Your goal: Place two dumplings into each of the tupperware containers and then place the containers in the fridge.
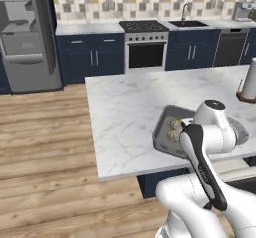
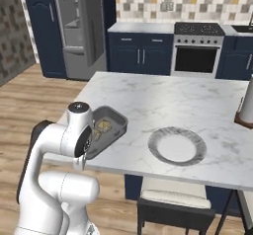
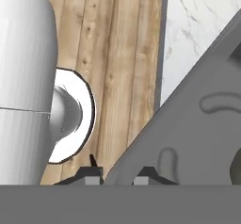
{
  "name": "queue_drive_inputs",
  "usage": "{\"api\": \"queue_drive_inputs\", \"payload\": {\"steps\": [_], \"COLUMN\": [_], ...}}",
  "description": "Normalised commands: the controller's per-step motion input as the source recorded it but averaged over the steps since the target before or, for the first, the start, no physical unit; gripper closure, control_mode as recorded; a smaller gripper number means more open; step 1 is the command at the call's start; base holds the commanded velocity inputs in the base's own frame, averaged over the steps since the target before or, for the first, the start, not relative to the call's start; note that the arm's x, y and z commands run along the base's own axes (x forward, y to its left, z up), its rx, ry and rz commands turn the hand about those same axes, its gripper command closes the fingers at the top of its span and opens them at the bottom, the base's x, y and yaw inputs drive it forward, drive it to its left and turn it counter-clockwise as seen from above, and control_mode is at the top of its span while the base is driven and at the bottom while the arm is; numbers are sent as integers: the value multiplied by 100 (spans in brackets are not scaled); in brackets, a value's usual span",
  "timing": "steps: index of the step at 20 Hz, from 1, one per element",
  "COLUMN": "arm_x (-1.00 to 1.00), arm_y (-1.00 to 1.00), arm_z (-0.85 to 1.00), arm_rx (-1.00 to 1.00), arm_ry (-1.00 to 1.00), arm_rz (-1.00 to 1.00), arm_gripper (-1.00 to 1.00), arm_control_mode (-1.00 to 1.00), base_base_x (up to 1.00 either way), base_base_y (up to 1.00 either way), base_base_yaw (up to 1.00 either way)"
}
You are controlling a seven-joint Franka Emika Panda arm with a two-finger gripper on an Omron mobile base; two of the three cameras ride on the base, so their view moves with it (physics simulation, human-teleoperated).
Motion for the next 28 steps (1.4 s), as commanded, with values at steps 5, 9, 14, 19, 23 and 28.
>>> {"api": "queue_drive_inputs", "payload": {"steps": [5, 9, 14, 19, 23, 28], "arm_x": [0, 0, 0, 0, 0, 0], "arm_y": [0, 0, 0, 0, 0, 0], "arm_z": [0, 0, 0, 0, 0, 0], "arm_rx": [0, 0, 0, 0, 0, 0], "arm_ry": [0, 0, 0, 0, 0, 0], "arm_rz": [0, 0, 0, 0, 0, 0], "arm_gripper": [100, 100, 100, 100, 100, 100], "arm_control_mode": [100, 100, 100, 100, 100, 100], "base_base_x": [-59, -32, -11, 0, 22, 53], "base_base_y": [9, 72, 100, 100, 93, 88], "base_base_yaw": [5, 0, 0, 0, 0, -8]}}
